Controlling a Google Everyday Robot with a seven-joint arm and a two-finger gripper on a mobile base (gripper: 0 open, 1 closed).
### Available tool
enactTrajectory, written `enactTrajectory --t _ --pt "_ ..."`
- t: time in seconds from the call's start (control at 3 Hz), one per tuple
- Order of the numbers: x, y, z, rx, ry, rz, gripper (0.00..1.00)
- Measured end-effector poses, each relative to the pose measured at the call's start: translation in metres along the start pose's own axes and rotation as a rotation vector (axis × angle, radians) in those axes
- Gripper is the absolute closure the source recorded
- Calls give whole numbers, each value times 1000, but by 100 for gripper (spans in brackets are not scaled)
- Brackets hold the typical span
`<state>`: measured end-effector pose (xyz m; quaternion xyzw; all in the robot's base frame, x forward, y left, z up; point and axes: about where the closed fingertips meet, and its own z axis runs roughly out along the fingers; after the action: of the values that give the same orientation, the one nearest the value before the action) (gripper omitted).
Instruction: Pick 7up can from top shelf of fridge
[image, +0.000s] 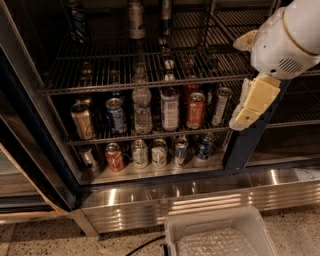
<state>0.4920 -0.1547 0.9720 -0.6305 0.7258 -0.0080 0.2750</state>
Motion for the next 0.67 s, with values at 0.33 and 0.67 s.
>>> enactTrajectory --t 0.33,0.67 --pt "0 0 0 0 0 0 0" --pt "-7 -9 15 18 -35 35 0"
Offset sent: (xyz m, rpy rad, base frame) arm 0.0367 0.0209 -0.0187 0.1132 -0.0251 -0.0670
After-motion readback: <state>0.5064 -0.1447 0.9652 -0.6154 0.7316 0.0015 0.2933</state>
